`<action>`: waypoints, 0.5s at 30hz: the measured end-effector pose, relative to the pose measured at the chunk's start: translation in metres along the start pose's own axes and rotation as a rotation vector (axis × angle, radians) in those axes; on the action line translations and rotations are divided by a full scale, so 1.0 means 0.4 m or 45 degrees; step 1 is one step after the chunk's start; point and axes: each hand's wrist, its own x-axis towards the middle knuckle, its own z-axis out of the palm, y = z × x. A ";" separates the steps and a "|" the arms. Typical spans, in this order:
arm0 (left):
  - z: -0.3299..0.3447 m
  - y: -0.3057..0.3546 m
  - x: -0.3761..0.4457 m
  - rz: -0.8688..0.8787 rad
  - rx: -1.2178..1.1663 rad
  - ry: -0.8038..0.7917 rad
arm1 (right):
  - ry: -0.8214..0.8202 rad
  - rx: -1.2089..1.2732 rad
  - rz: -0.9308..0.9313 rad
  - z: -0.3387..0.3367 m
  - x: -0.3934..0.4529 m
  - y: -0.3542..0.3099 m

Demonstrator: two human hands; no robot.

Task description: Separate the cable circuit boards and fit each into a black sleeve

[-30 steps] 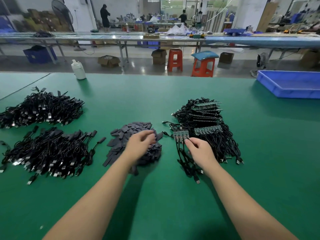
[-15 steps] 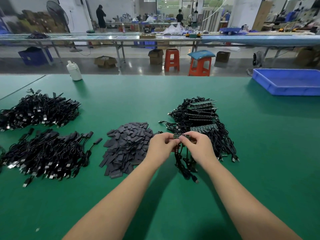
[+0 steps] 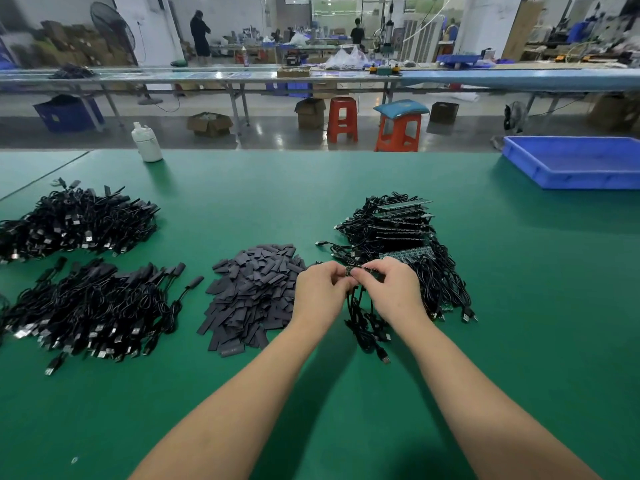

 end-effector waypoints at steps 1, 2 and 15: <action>0.000 0.001 -0.002 0.008 0.008 0.019 | 0.017 -0.015 -0.008 0.001 -0.001 -0.005; 0.001 0.002 -0.003 0.012 0.011 0.036 | 0.034 -0.021 -0.015 0.003 -0.002 -0.009; 0.014 0.004 -0.011 0.019 -0.065 0.125 | 0.166 0.047 -0.007 0.016 -0.029 -0.020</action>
